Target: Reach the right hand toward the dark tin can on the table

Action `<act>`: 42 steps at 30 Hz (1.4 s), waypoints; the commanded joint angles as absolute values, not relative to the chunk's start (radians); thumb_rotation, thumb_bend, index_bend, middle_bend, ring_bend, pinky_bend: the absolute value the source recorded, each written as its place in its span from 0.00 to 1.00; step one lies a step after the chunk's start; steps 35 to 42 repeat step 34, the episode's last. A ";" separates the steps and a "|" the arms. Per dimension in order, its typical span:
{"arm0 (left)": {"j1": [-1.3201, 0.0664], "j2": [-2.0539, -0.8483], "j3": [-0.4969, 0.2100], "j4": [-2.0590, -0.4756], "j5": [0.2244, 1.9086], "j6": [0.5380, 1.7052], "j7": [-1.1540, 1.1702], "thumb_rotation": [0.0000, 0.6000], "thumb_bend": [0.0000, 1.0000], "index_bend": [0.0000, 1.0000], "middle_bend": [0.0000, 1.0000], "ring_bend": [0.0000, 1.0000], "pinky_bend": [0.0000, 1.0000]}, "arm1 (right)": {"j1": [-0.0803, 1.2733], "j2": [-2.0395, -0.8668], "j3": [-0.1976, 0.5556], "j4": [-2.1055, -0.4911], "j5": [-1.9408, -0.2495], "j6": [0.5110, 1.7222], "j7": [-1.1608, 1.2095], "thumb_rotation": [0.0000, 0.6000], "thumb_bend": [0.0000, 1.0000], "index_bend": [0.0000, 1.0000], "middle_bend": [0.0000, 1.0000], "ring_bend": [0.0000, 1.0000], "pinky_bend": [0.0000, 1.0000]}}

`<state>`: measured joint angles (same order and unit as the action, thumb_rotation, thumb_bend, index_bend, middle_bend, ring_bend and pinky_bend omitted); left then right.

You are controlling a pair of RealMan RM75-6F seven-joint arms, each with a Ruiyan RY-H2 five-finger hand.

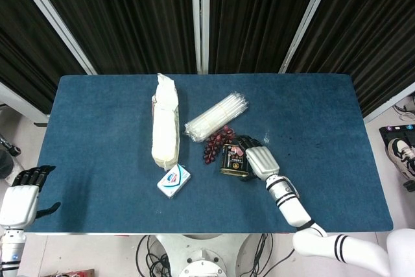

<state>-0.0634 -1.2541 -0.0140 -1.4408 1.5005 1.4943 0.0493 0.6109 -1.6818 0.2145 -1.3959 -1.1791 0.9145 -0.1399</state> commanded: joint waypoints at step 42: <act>-0.050 -1.220 -0.026 -1.520 1.480 1.504 0.109 1.00 0.00 0.20 0.20 0.17 0.19 | 0.732 -1.615 0.152 -1.477 -1.779 1.294 0.396 1.00 0.52 0.58 0.50 0.48 0.71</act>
